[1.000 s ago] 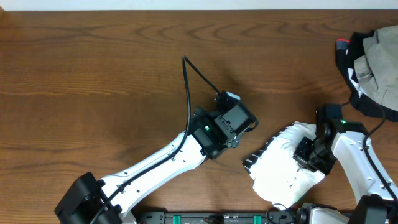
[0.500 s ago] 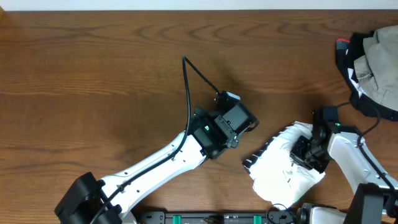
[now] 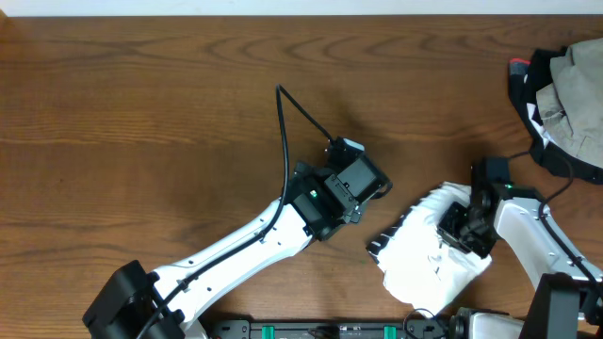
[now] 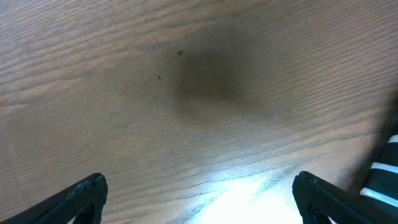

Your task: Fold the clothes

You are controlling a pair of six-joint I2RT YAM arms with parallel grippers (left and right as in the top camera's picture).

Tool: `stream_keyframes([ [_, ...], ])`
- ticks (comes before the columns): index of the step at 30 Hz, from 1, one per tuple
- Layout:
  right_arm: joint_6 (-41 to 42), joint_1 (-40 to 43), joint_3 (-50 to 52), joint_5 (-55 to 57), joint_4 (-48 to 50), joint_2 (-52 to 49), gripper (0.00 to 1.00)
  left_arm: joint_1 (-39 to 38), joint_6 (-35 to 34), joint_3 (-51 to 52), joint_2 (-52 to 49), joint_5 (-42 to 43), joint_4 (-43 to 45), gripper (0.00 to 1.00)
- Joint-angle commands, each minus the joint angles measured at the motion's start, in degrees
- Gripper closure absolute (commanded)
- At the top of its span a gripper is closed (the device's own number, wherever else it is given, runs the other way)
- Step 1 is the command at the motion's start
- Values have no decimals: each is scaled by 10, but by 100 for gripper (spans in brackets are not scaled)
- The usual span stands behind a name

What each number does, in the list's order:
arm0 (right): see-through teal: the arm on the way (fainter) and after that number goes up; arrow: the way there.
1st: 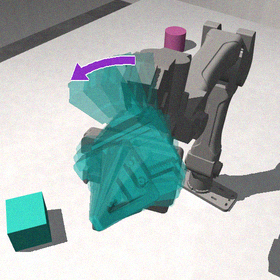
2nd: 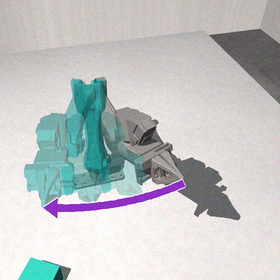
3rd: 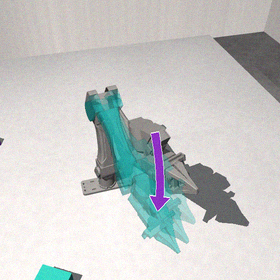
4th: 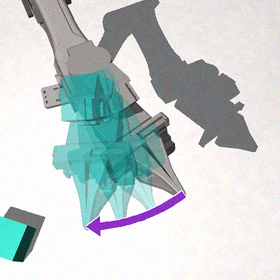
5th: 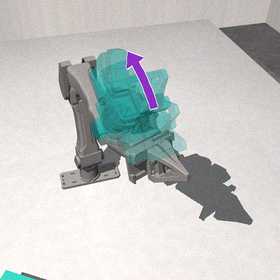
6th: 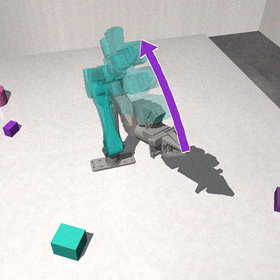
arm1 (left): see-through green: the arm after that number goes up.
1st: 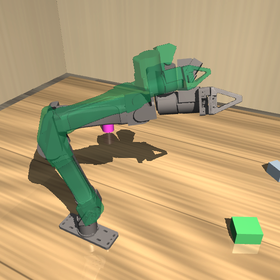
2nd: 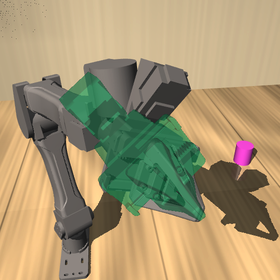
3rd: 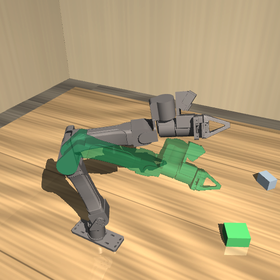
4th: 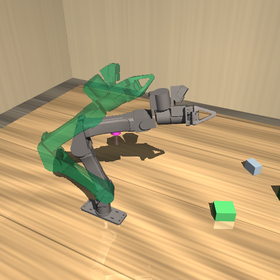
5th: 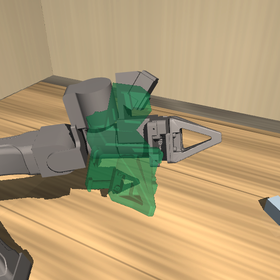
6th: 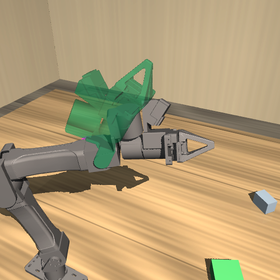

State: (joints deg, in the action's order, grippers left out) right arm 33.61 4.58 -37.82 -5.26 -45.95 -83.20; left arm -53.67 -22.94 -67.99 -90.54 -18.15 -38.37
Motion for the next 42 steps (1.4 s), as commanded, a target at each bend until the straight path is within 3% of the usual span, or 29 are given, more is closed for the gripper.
stream_keyframes([
  [1,18,-25,29,-78,80,-61,91,2,-7,2,12,-1,-1,3],
  [7,27,-50,29,-104,125,-93,91,2,-7,2,12,-1,1,3],
  [13,67,-107,27,-176,247,-143,88,2,-7,2,12,-1,2,3],
  [19,66,-180,-37,-233,304,-212,89,2,-7,2,12,-1,2,3],
  [22,20,-196,-96,-222,250,-219,90,3,-7,2,12,8,2,3],
  [29,-55,-168,-296,-23,-56,-172,89,2,-8,2,12,10,1,3],
  [31,-70,-165,-345,7,-122,-152,81,2,-8,2,12,10,3,3],
  [35,-106,-167,-384,-32,-184,-129,43,2,-8,2,12,10,9,3],
  [39,-94,-176,-355,-67,-221,-127,39,2,-8,2,12,10,9,3],
  [42,-84,-192,-295,-128,-165,-127,40,3,-7,2,12,10,9,3],
])
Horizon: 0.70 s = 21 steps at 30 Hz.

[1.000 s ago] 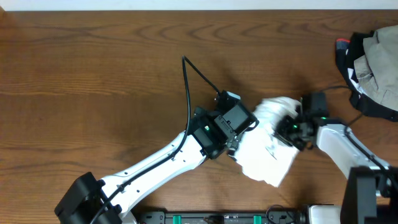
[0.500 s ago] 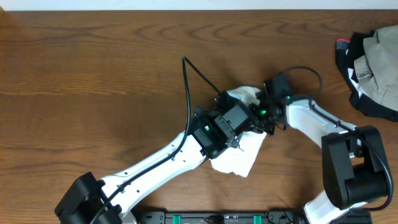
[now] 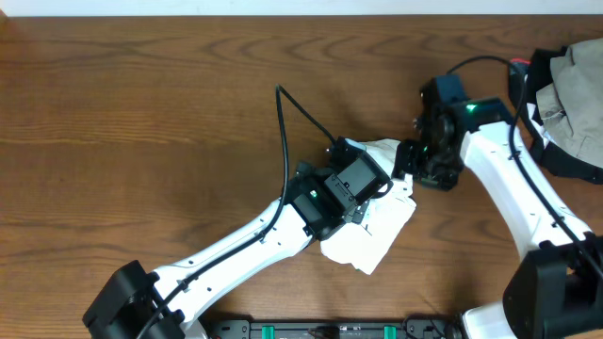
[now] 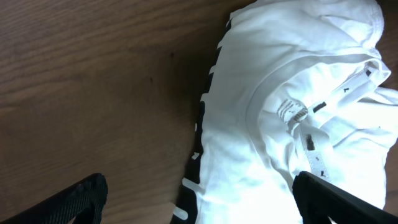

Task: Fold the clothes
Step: 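Lift the shirt with the right gripper and fold it toward the left gripper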

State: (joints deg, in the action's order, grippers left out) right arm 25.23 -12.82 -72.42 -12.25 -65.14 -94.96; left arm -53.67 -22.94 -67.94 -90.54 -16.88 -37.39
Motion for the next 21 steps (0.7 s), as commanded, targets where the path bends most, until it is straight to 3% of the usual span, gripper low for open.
stream_keyframes([
  [1,1,-24,74,-78,54,-9,40,3,-7,1,12,-3,-1,3],
  [8,60,-40,195,-137,196,-9,46,13,-7,1,12,-3,-14,3],
  [15,60,-40,199,-167,223,-9,46,39,-8,1,12,-3,-16,3],
  [21,68,-40,199,-184,239,-9,52,40,-7,1,12,-3,-24,3],
])
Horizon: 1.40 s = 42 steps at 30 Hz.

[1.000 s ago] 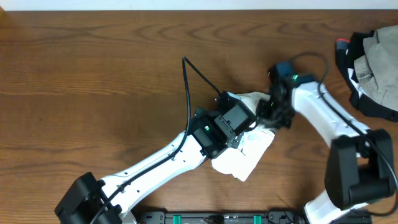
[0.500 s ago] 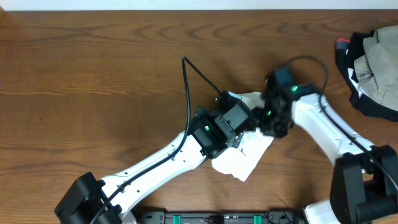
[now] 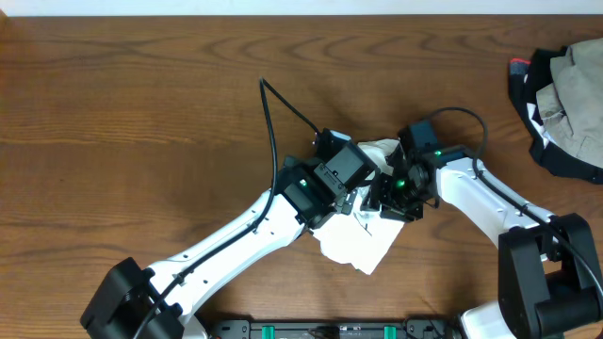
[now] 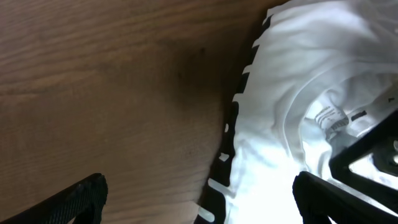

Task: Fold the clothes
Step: 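Lift the shirt with the right gripper and fold it toward the left gripper, then release the right gripper and withdraw it rightward from the shirt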

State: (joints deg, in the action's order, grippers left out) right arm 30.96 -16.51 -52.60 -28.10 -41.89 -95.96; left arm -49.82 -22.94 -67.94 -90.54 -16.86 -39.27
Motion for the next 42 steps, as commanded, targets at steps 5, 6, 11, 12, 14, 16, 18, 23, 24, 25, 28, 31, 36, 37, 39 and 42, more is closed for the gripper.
stream_keyframes([
  [5,14,-3,1,-26,3,1,56,2,-7,1,12,-3,-6,3],
  [6,14,-3,1,-25,1,1,58,2,-7,1,12,-3,-5,3],
  [11,14,-3,1,-4,-14,1,63,2,-7,1,12,-3,-6,3],
  [12,14,-3,1,-4,-15,1,63,2,-7,1,12,-3,-6,3],
  [14,14,-4,1,-5,-16,1,63,2,-7,1,12,-3,-6,3],
  [16,14,-7,1,-4,-16,1,65,2,-7,1,12,-3,-5,3],
  [18,14,-14,1,-4,-14,1,68,2,-8,1,12,-3,-5,3],
  [23,26,-34,1,23,-5,1,88,2,-8,1,12,-3,-6,3],
  [24,29,-37,1,29,-6,1,93,2,-7,1,12,-3,-6,3],
  [25,29,-39,1,35,-7,1,96,2,-7,1,12,-3,-6,3],
  [28,33,-41,1,59,-18,1,99,2,-7,1,12,-3,-6,3],
  [31,44,-40,-10,102,-53,1,99,2,-7,1,12,-3,-6,3],
  [36,43,-40,-83,158,-169,1,99,2,-8,1,12,-3,-5,3],
  [37,43,-40,-103,173,-194,1,99,2,-7,1,12,-3,-5,3],
  [39,33,-41,-128,191,-227,1,99,2,-7,1,12,-3,-3,3],
  [42,22,-42,-135,198,-254,1,98,2,-7,1,12,-3,-4,3],
])
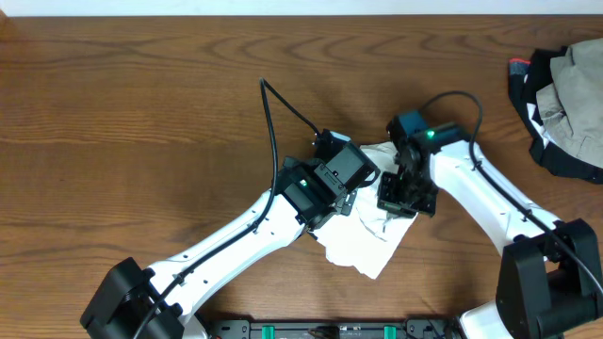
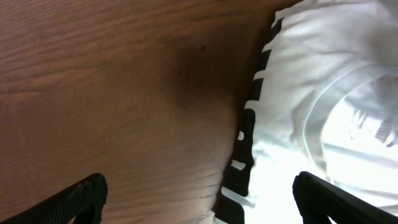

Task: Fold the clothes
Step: 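Release the right gripper and withdraw it rightward from the shirt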

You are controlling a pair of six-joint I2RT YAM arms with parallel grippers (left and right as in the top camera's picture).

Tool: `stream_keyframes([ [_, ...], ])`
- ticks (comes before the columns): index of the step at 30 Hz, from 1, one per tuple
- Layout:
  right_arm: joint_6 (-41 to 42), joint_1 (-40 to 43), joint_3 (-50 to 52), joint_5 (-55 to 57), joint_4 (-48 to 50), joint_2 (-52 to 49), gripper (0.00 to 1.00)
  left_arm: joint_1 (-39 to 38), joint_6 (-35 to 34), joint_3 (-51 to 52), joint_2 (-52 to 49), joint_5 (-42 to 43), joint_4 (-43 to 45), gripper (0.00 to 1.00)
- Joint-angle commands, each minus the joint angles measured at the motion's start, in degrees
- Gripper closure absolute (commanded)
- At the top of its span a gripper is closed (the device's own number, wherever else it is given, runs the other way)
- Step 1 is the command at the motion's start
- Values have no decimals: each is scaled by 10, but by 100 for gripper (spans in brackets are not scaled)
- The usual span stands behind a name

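A crumpled white garment (image 1: 366,241) with a black striped edge (image 2: 249,130) lies at the table's centre. It spreads toward the front from under both grippers. My left gripper (image 1: 358,188) hovers over the garment's left edge. Its fingers (image 2: 84,194) are wide apart and open, with wood on the left and cloth (image 2: 323,93) on the right between them. My right gripper (image 1: 398,196) points down onto the garment's upper right part. The overhead view hides how its jaws stand.
A pile of other clothes (image 1: 570,94), khaki on dark fabric, sits at the table's right edge. A black cable (image 1: 287,108) loops up from the left wrist. The wooden table (image 1: 141,113) stretches to the left and back.
The right gripper's finger has gone from the left wrist view, and its head now sits slightly nearer the front on the garment. The left gripper stays open in about the same place.
At first the garment lay at the front right under my right gripper, and my left gripper was open over bare wood. Then the garment was at the centre beneath the left gripper. After that the right gripper was low on its upper part, where it still is.
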State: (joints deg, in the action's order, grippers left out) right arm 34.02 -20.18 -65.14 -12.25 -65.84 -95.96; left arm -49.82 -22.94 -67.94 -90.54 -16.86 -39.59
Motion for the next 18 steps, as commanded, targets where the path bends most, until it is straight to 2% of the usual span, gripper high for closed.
stream_keyframes([
  [1,-9,-5,-7,39,-20,1,94,2,-7,1,12,-3,-1,3],
  [2,-10,-5,-3,39,-23,1,90,2,-8,1,12,-3,-1,3],
  [5,-19,-5,11,40,-41,1,87,2,-7,1,12,-3,-1,3],
  [10,-19,-5,22,40,-53,1,95,2,-8,1,12,-3,-1,3],
  [12,-18,-1,21,49,-48,1,95,2,-7,1,12,-3,-1,3],
  [15,-8,14,21,67,-35,2,89,2,-6,1,12,-1,-10,3],
  [18,-13,49,16,70,-18,2,82,2,63,1,12,76,-15,3],
])
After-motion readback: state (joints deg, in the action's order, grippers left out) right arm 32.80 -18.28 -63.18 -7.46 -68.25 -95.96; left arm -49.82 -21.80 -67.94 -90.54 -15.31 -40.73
